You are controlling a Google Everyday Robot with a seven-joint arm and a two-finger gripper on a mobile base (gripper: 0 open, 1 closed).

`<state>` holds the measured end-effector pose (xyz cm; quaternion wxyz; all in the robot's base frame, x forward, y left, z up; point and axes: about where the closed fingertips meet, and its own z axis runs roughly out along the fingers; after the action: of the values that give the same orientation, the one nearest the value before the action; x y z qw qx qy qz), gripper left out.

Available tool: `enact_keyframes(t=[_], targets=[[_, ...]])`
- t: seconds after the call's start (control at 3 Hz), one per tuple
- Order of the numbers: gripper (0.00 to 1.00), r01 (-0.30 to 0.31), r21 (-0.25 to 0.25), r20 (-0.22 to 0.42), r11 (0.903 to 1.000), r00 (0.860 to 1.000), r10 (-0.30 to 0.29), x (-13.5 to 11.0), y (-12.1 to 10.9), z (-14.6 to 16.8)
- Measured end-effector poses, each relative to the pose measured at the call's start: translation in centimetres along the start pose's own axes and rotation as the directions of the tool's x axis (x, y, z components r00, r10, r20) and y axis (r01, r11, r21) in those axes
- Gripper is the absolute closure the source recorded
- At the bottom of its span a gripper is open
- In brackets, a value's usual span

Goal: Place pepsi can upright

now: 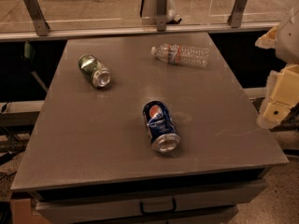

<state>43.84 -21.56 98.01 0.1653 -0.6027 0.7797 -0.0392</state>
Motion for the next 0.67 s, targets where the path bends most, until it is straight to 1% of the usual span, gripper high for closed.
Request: enact_keyframes(t=[0.33, 0.67], targets=[[0.0, 0.0, 0.0, 0.0, 1.0, 1.0, 0.0, 0.0, 0.0, 0.0], [0.0, -0.016, -0.02, 0.051, 0.9997, 0.999, 0.017, -0.91, -0.21, 0.58]])
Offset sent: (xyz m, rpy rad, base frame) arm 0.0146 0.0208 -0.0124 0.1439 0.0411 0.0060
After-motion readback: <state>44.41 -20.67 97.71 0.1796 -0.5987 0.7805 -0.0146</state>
